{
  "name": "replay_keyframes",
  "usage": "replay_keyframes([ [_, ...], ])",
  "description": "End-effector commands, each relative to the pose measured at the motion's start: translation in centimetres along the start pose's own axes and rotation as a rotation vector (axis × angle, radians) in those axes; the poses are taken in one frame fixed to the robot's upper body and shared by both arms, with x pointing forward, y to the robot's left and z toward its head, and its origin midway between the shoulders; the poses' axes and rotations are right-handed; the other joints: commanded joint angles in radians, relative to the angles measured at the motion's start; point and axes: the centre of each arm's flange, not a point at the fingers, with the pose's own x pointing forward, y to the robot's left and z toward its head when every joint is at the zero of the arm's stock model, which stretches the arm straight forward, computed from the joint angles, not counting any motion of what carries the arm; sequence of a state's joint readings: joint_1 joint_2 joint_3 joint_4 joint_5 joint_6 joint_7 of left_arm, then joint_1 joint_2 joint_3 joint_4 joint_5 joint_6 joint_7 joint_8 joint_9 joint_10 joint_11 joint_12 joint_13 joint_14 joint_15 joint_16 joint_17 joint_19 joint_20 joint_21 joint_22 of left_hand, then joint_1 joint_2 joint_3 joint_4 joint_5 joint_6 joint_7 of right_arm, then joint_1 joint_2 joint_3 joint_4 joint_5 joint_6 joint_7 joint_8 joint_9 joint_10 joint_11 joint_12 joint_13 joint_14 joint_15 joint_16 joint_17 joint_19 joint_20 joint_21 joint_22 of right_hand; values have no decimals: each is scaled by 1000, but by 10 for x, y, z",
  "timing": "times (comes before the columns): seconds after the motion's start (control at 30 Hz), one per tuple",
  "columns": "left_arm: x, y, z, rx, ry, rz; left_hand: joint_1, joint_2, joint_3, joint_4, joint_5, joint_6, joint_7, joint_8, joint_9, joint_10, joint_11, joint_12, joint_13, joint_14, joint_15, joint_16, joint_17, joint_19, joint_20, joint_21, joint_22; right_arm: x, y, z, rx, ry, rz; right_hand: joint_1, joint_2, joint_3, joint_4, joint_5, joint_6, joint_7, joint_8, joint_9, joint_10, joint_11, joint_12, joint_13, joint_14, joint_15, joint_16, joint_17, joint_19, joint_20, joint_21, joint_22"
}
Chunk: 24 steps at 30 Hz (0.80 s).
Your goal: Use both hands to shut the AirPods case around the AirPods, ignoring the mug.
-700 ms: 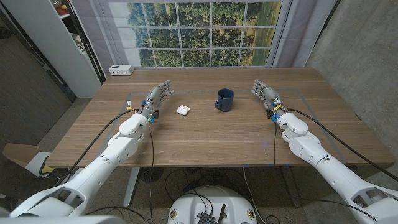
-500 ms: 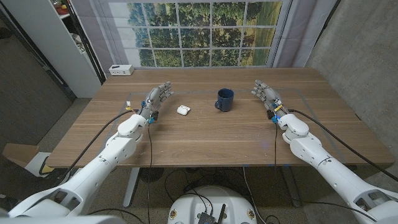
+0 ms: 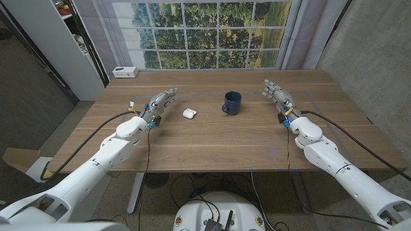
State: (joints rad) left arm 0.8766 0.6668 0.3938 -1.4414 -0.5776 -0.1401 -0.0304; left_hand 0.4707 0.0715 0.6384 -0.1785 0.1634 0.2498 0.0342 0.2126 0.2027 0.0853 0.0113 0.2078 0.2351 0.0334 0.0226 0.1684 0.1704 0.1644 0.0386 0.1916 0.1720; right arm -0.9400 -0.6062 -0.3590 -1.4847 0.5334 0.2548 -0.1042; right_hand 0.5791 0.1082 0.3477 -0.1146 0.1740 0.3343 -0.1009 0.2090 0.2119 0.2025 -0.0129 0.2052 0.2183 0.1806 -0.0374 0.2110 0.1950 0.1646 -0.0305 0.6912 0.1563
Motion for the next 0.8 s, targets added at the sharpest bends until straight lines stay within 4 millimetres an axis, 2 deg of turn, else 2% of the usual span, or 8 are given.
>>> replay_keyframes([
  [0.03, -6, -2, -2, 193, 109, -1, 72, -12, -25, 3, 8, -30, -3, -1, 11, -111, 27, -13, 7, -91, 25, 1, 3, -82, 10, -11, 4, -16, -1, 14, -100, -15, -13, 14, 2, 2, -11, 6, 8, 2, 4, 1, -5, -2, 3, 2, -10, -68, 4, 0, 5, 4, -8, 6],
  [0.1, -8, -4, -6, 203, 126, 1, 85, -18, -34, 3, 8, -49, 5, -4, 14, -143, 35, -16, 6, -120, 31, -1, 3, -99, 11, -11, 3, -19, -2, 15, -100, -18, -19, 15, 2, 1, -12, 6, 9, 1, 4, 1, -6, -4, 3, 2, -12, -68, 3, 0, 3, 6, -12, 6],
  [0.17, -9, -5, -9, 208, 142, 4, 93, -25, -39, 1, 9, -50, 5, -2, 15, -158, 31, -17, 6, -133, 35, 0, 3, -105, 10, -10, 3, -21, -3, 16, -102, -20, -23, 15, 2, 0, -13, 6, 10, 1, 4, 1, -6, -3, 3, 2, -13, -67, 3, 0, 2, 7, -14, 6],
  [0.5, -11, -7, -21, 286, 225, 42, 122, -57, -59, -2, 17, 0, 6, 27, 21, -148, 25, 1, 5, -139, 31, 8, 3, -111, 15, -6, 3, -27, -6, 16, -104, -27, -27, 16, 1, -4, -17, 6, 12, 9, 3, 1, -7, -2, 3, 3, -16, -66, 3, -1, 2, 8, -27, 6],
  [0.57, -11, -8, -22, 308, 251, 54, 135, -68, -66, -1, 22, 25, 11, 38, 24, -150, 22, 3, 5, -141, 30, 9, 3, -118, 14, -7, 2, -28, -7, 16, -105, -27, -27, 17, 1, -5, -18, 6, 13, 11, 3, 1, -6, -5, 4, 3, -17, -66, 3, -1, 3, 8, -31, 6],
  [0.8, -9, -11, -23, 324, 268, 66, 139, -78, -80, 9, 27, 52, 26, 48, 27, -151, 19, 7, 4, -141, 28, 11, 3, -127, 18, -7, 2, -30, -9, 15, -106, -30, -31, 17, 2, -8, -20, 6, 13, 11, 2, 1, -6, -4, 5, 4, -18, -65, 4, -2, 4, 8, -40, 6],
])
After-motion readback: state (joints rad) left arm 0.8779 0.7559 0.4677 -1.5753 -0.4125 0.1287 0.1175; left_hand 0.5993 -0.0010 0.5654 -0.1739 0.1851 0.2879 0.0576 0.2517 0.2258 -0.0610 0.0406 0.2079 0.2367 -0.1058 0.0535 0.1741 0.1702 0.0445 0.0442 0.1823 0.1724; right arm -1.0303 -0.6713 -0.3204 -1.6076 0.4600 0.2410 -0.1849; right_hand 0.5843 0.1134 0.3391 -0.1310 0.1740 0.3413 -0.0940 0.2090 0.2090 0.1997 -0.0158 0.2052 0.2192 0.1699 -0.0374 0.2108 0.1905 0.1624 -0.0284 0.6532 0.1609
